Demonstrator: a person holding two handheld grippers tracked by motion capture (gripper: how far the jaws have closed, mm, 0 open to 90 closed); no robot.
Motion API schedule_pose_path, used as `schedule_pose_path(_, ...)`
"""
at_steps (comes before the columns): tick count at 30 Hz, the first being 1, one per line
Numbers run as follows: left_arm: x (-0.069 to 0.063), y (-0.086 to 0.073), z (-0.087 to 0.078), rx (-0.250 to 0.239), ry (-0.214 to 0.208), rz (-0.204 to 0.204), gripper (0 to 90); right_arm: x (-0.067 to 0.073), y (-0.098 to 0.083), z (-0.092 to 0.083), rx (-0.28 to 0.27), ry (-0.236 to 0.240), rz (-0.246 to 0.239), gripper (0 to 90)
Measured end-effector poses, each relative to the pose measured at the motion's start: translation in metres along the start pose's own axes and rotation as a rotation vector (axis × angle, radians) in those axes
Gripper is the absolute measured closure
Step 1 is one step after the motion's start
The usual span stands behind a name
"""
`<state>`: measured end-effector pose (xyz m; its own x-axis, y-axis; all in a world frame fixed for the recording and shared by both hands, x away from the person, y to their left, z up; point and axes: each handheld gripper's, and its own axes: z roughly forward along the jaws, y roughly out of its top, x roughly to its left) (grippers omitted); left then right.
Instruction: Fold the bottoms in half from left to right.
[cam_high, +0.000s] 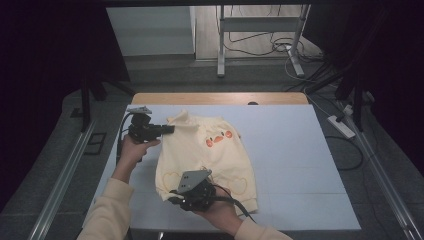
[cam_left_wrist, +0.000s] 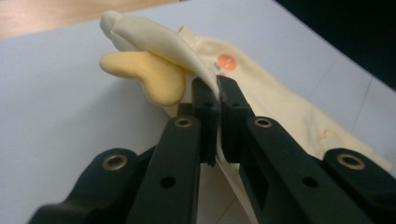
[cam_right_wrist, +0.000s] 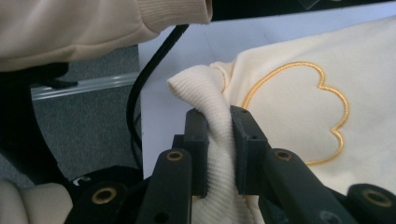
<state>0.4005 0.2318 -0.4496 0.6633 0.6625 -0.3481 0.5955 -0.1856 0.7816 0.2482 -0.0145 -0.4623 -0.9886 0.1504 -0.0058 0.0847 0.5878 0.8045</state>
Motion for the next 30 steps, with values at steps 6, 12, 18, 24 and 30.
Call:
schedule_pose_path(6,0.001,-0.003,0.008,0.033,0.016,-0.004,86.4,-0.003,-0.004,0.000,0.010,0.007,0.015,77.6)
schedule_pose_path(12,0.001,-0.004,0.013,0.031,0.020,-0.007,86.3,-0.005,-0.008,-0.001,0.018,0.001,0.023,77.7)
schedule_pose_path(18,-0.002,-0.005,0.018,0.035,0.024,-0.005,86.2,-0.007,-0.011,-0.004,0.024,-0.002,0.038,77.6)
schedule_pose_path(24,-0.003,-0.006,0.021,0.033,0.027,-0.001,86.2,-0.007,-0.015,-0.007,0.030,-0.009,0.040,77.7)
schedule_pose_path(30,-0.004,-0.003,0.028,0.032,0.016,0.001,86.1,-0.008,-0.018,-0.012,0.032,-0.026,0.048,77.6)
